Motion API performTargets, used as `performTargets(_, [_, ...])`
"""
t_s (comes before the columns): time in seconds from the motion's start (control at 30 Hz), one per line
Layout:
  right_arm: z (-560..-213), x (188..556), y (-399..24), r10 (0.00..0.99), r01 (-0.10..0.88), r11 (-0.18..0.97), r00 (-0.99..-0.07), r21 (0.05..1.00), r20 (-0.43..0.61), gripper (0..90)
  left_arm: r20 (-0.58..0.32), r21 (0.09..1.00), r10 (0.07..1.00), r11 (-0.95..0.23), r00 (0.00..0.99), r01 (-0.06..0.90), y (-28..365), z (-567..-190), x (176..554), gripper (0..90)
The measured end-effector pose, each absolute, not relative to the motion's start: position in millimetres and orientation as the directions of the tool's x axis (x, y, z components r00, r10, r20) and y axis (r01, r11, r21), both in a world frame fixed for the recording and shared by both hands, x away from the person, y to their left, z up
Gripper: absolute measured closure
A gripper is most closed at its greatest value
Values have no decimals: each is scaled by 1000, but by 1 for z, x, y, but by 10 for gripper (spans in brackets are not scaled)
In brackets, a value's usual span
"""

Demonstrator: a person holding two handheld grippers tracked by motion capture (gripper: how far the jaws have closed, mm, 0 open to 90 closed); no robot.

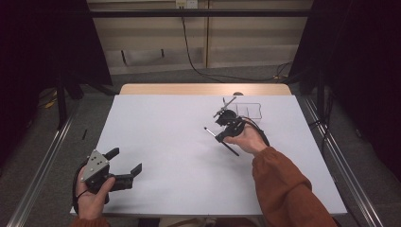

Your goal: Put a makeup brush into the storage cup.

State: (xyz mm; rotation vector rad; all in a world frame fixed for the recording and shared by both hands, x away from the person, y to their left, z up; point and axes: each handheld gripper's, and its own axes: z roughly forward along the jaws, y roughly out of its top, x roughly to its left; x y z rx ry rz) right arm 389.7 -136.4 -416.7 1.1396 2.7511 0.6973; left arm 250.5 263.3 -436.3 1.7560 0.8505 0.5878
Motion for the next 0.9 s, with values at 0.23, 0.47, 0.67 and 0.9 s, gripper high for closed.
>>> performTargets(0.23, [-414, 383, -147, 694, 637, 573, -712, 515, 109, 843, -16, 944, 778, -195, 627, 267, 263, -437, 251, 19])
performTargets(0.47, [-411, 377, -156, 693, 614, 540, -712, 575, 110, 843, -17, 944, 779, -194, 626, 267, 262, -437, 251, 20])
performTargets(0.67, [-410, 371, -163, 696, 598, 489, -706, 635, 128, 843, -17, 944, 779, -194, 627, 267, 263, -437, 251, 20])
performTargets(0.9, [-411, 365, -170, 706, 590, 417, -689, 692, 162, 843, -17, 944, 778, -194, 628, 267, 262, -436, 251, 19])
